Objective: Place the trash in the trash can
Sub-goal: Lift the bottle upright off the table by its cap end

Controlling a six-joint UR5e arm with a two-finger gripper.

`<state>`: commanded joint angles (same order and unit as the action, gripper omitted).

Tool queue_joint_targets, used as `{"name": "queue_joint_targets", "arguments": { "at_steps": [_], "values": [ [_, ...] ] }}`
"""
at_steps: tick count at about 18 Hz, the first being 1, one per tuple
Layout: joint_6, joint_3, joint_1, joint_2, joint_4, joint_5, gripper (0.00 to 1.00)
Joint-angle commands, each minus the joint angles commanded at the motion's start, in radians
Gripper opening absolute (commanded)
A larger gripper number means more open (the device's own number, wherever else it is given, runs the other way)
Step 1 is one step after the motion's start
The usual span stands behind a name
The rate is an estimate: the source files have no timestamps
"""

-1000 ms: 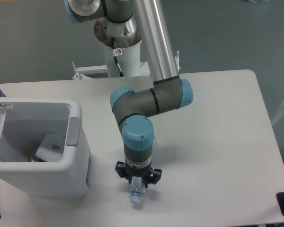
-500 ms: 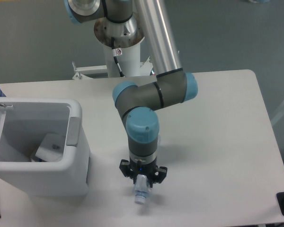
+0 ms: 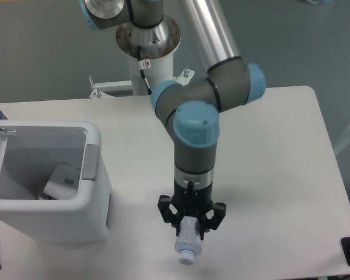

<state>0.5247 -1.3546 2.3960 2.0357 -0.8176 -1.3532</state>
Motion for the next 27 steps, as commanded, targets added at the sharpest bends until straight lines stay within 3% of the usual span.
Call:
{"name": "queue_joint_targets", "arguments": {
  "at_steps": [3,17,27],
  "values": [
    [-0.048,0.037,0.026,-0.023,0.000,0.087,0.51],
    [-0.198,0.127,0.081,-0.094,0.015,0.198,0.51],
    [-0.308,0.140,0.063,-0.121,0.021,0.238,0.51]
  ]
}}
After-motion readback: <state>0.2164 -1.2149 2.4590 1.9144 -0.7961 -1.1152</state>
